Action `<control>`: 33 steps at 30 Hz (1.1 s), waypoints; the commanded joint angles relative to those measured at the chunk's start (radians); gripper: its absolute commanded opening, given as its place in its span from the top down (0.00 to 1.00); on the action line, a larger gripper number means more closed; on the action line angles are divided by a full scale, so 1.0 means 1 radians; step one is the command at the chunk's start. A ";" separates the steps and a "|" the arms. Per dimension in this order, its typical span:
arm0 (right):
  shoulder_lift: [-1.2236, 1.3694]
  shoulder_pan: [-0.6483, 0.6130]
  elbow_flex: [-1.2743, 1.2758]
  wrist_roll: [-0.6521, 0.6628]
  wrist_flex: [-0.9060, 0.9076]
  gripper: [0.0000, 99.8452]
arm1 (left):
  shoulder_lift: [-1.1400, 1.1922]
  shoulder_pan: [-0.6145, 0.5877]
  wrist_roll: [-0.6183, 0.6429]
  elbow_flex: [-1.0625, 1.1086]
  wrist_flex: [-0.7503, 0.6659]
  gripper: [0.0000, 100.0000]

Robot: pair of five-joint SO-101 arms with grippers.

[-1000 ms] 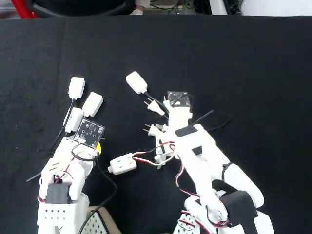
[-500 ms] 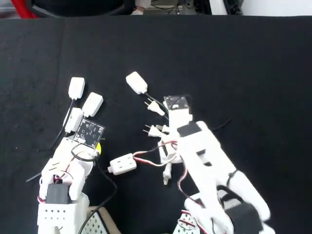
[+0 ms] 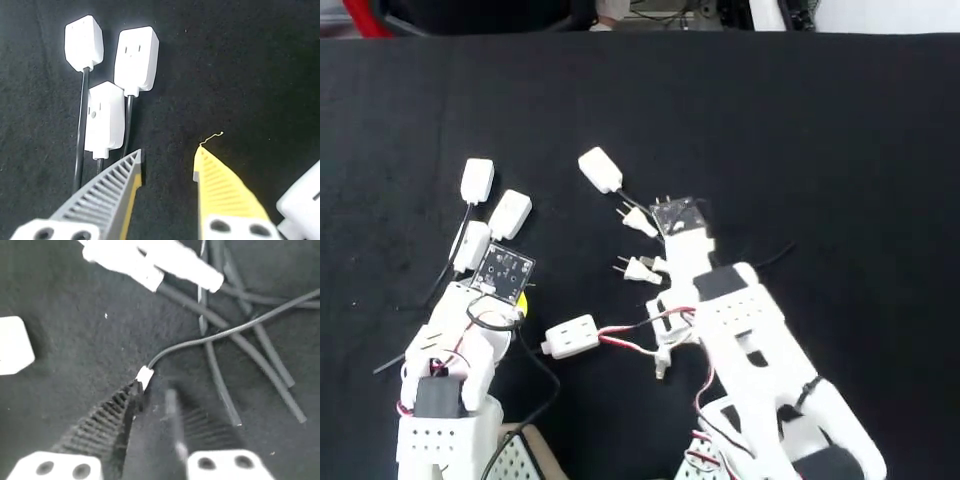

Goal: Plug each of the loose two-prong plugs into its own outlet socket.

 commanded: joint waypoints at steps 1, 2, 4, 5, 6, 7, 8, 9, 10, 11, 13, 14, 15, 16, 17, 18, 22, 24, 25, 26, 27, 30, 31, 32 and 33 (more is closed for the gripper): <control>0.074 -0.020 -0.073 -0.038 0.020 0.76 | -0.002 0.004 -0.005 0.019 0.011 0.83; 0.102 -0.023 -0.094 -0.071 0.038 0.75 | -0.002 0.004 -0.005 0.019 0.011 0.83; 0.142 -0.032 -0.145 -0.115 0.080 0.75 | -0.002 0.004 -0.005 0.019 0.011 0.83; 0.162 -0.043 -0.173 -0.129 0.104 0.76 | -0.002 0.004 -0.005 0.019 0.011 0.83; 0.185 -0.057 -0.199 -0.138 0.124 0.77 | -0.002 0.004 -0.005 0.019 0.011 0.83; 0.202 -0.077 -0.219 -0.147 0.135 0.78 | -0.002 0.004 -0.005 0.019 0.011 0.83; 0.222 -0.095 -0.237 -0.160 0.140 0.79 | -0.002 0.004 -0.005 0.019 0.011 0.83; 0.240 -0.107 -0.254 -0.178 0.140 0.80 | -0.002 0.004 -0.005 0.019 0.011 0.83; 0.262 -0.117 -0.271 -0.199 0.138 0.80 | -0.002 0.004 -0.005 0.019 0.011 0.83; 0.283 -0.118 -0.291 -0.218 0.138 0.81 | -0.002 0.004 -0.005 0.019 0.011 0.83; 0.325 -0.118 -0.329 -0.235 0.138 0.81 | -0.002 0.004 -0.005 0.019 0.011 0.83; 0.346 -0.118 -0.348 -0.236 0.138 0.81 | -0.002 0.004 -0.005 0.019 0.011 0.83; 0.367 -0.118 -0.361 -0.235 0.138 0.81 | -0.002 0.004 -0.005 0.019 0.011 0.83; 0.392 -0.120 -0.372 -0.235 0.138 0.81 | -0.002 0.004 -0.005 0.019 0.011 0.83; 0.418 -0.120 -0.378 -0.235 0.138 0.81 | -0.002 0.004 -0.005 0.019 0.011 0.83; 0.444 -0.120 -0.381 -0.235 0.138 0.81 | -0.002 0.004 -0.005 0.019 0.011 0.83; 0.552 -0.120 -0.386 -0.235 0.114 0.81 | -0.002 0.004 -0.005 0.019 0.011 0.83; 0.599 -0.117 -0.386 -0.235 0.072 0.81 | -0.002 0.004 -0.005 0.019 0.011 0.83; 0.616 -0.115 -0.386 -0.235 0.057 0.81 | -0.002 0.004 -0.005 0.019 0.011 0.83; 0.633 -0.115 -0.386 -0.235 0.043 0.83 | -0.002 0.004 -0.005 0.019 0.011 0.83; 0.645 -0.115 -0.386 -0.235 0.032 0.87 | -0.002 0.004 -0.005 0.019 0.011 0.83; 0.653 -0.115 -0.390 -0.235 0.015 0.99 | -0.002 0.004 -0.005 0.019 0.011 0.83; 0.653 -0.115 -0.386 -0.235 0.014 0.98 | -0.002 0.004 -0.005 0.019 0.011 0.83; 0.653 -0.115 -0.384 -0.235 0.012 0.98 | -0.002 0.004 -0.005 0.019 0.011 0.83; 0.653 -0.114 -0.384 -0.230 0.017 0.99 | -0.002 0.004 -0.005 0.019 0.011 0.83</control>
